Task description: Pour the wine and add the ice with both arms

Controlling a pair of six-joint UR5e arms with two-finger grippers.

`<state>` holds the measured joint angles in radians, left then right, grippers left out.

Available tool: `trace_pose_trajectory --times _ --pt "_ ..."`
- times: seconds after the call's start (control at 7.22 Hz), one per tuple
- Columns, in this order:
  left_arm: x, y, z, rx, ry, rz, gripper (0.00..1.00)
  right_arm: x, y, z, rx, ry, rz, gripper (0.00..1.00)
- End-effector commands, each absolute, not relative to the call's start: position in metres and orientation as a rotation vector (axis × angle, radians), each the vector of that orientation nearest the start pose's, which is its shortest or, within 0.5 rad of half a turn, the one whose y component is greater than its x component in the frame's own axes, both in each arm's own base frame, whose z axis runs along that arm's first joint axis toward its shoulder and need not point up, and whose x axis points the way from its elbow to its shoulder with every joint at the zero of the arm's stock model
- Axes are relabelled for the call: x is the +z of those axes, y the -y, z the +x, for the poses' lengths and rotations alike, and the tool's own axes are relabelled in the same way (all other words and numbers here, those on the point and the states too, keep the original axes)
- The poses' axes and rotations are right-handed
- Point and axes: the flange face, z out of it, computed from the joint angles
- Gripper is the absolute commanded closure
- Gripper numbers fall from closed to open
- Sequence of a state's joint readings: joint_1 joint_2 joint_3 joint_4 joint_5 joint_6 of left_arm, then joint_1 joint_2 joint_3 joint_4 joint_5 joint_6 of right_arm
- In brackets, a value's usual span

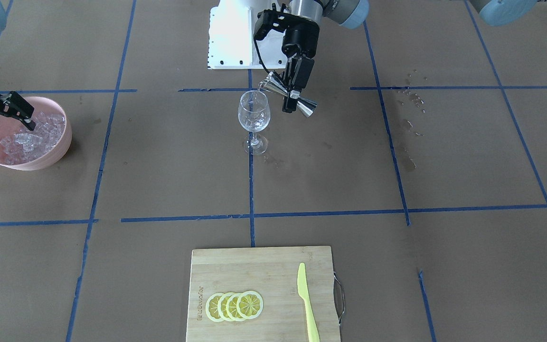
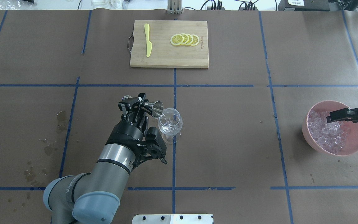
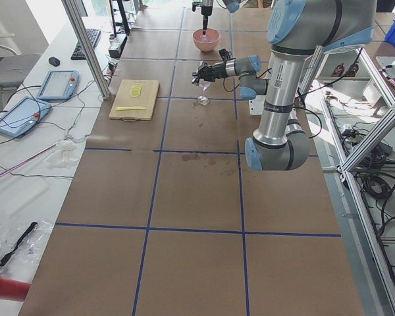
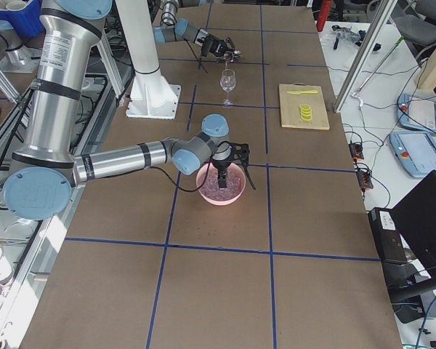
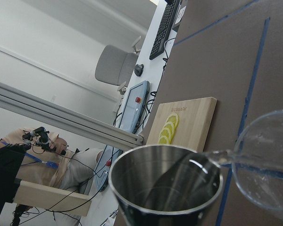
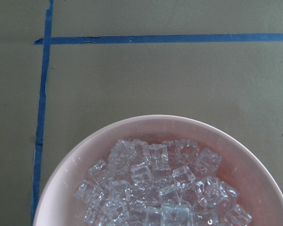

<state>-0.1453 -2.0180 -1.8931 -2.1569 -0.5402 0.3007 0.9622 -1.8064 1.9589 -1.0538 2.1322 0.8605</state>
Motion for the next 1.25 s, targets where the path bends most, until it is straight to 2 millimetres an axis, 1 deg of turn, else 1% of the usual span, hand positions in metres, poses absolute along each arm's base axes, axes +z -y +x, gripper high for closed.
trace_pose_trajectory --times 0.0,0.28,0.42,0.69,0.83,0.97,1.11 --pt "0.182 0.296 0.495 0.77 0.196 1.506 1.0 0.52 0.39 -0.173 0.049 0.838 0.121 0.0" --pt "0.18 0.298 0.492 0.826 0.292 1.504 1.0 0.522 0.39 -0.174 0.049 0.835 0.119 0.0" --pt "0.18 0.297 0.492 0.847 0.312 1.504 1.0 0.523 0.39 -0.175 0.048 0.835 0.118 0.0" --pt "0.173 0.299 0.49 0.888 0.415 1.494 1.0 0.523 0.39 -0.175 0.048 0.834 0.117 0.0" --pt "0.171 0.298 0.493 0.907 0.43 1.483 1.0 0.523 0.39 -0.175 0.048 0.834 0.117 0.0" --pt "0.16 0.298 0.495 0.904 0.425 1.487 1.0 0.523 0.39 -0.175 0.047 0.834 0.117 0.0" --pt "0.16 0.299 0.495 0.903 0.426 1.487 1.0 0.523 0.391 -0.175 0.047 0.834 0.117 0.0"
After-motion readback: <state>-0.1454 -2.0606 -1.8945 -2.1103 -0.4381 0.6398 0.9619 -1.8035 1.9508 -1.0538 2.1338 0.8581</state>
